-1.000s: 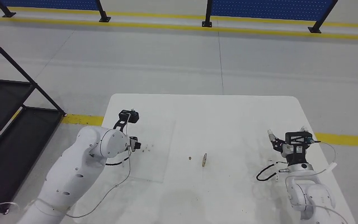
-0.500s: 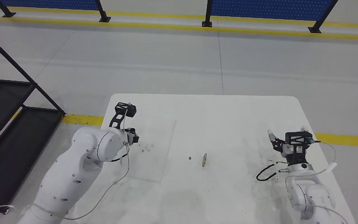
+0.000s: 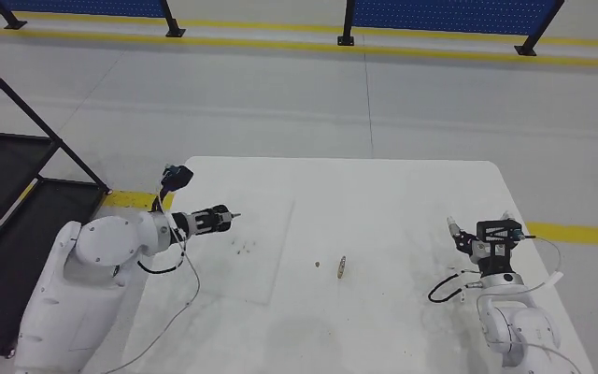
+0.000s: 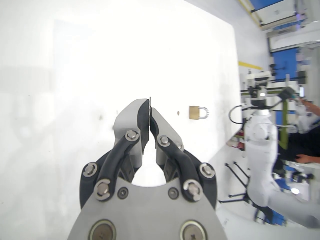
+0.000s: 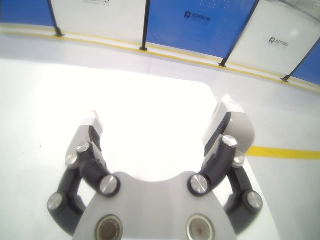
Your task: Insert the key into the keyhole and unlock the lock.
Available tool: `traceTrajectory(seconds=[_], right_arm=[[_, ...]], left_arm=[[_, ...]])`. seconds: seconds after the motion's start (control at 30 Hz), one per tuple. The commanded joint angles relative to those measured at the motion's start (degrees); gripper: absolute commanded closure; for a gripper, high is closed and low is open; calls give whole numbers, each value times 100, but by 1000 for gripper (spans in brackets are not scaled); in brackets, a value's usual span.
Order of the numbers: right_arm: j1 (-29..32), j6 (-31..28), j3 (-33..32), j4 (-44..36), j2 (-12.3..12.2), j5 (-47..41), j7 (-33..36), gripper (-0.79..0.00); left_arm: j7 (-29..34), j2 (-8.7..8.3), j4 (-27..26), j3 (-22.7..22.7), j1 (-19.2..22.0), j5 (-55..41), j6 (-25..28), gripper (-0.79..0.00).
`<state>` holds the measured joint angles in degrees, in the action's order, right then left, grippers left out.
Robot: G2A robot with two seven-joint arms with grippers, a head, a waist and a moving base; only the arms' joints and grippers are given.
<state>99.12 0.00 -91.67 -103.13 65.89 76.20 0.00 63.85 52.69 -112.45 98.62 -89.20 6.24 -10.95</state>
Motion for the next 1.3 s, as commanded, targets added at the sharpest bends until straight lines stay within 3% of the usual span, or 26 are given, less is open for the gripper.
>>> traceTrajectory(seconds=[0.0,0.17,0.3,0.53,0.7,1.27], right_arm=[[0,0,0,0,0,0,0,-785],[0,0,0,0,0,0,0,-785],[0,0,0,0,0,0,0,-785],[0,0,0,0,0,0,0,-785],[0,0,0,0,0,0,0,-785],[0,0,0,0,0,0,0,-785]], left_arm=[[80,5,337,229,-165,-640,333,0],[520,28,1117,526,-247,-2184,1055,0],[880,32,1699,579,-111,-3020,1269,0],[1599,40,2583,631,222,-4491,1265,0],[1859,24,3090,617,458,-4797,1236,0],[1880,22,3148,609,485,-4791,1264,0]])
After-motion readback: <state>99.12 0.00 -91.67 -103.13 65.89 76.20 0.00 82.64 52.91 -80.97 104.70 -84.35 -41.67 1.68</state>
